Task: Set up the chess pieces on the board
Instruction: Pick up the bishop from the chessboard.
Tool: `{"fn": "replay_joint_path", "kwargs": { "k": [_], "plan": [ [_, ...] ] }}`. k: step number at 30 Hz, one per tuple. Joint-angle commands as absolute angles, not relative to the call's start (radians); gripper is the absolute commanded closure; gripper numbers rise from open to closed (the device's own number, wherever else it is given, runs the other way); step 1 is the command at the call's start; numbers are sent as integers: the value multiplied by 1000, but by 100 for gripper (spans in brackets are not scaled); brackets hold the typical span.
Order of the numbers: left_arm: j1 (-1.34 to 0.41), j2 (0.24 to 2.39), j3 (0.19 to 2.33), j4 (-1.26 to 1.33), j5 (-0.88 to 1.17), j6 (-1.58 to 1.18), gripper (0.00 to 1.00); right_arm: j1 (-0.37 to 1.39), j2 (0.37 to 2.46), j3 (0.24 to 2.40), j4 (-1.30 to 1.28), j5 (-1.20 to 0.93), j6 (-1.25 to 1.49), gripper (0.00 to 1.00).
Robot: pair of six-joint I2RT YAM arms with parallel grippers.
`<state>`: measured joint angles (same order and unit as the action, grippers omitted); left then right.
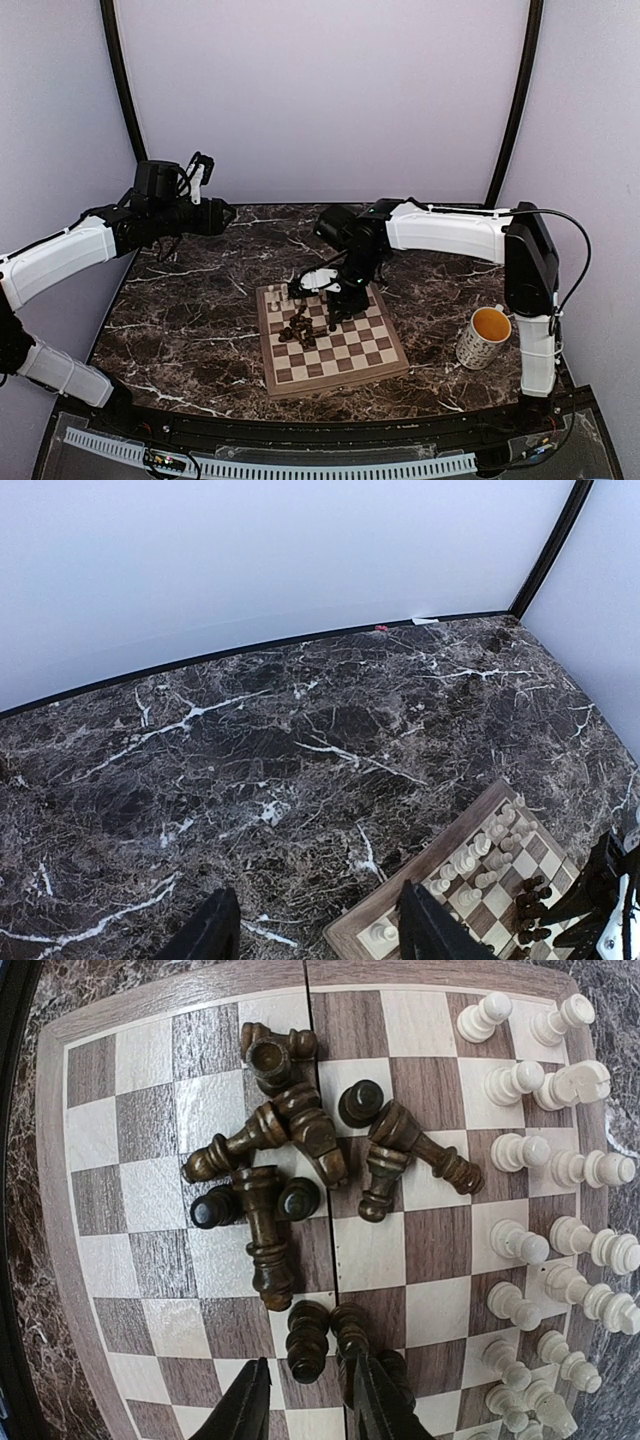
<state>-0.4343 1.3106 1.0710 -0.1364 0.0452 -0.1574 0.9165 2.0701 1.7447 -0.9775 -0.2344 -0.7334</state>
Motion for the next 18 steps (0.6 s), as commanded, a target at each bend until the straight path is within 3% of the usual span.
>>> {"fn": "replay_joint_path", "kwargs": {
  "k": [1, 18],
  "plan": [
    [-425, 1293, 1062, -130, 51, -141, 44, 930, 2088, 1735, -995, -238, -741, 71],
    [-425, 1308, 1064, -133, 77, -143, 44, 943, 2109, 1731, -994, -247, -737, 80]
  ]
}}
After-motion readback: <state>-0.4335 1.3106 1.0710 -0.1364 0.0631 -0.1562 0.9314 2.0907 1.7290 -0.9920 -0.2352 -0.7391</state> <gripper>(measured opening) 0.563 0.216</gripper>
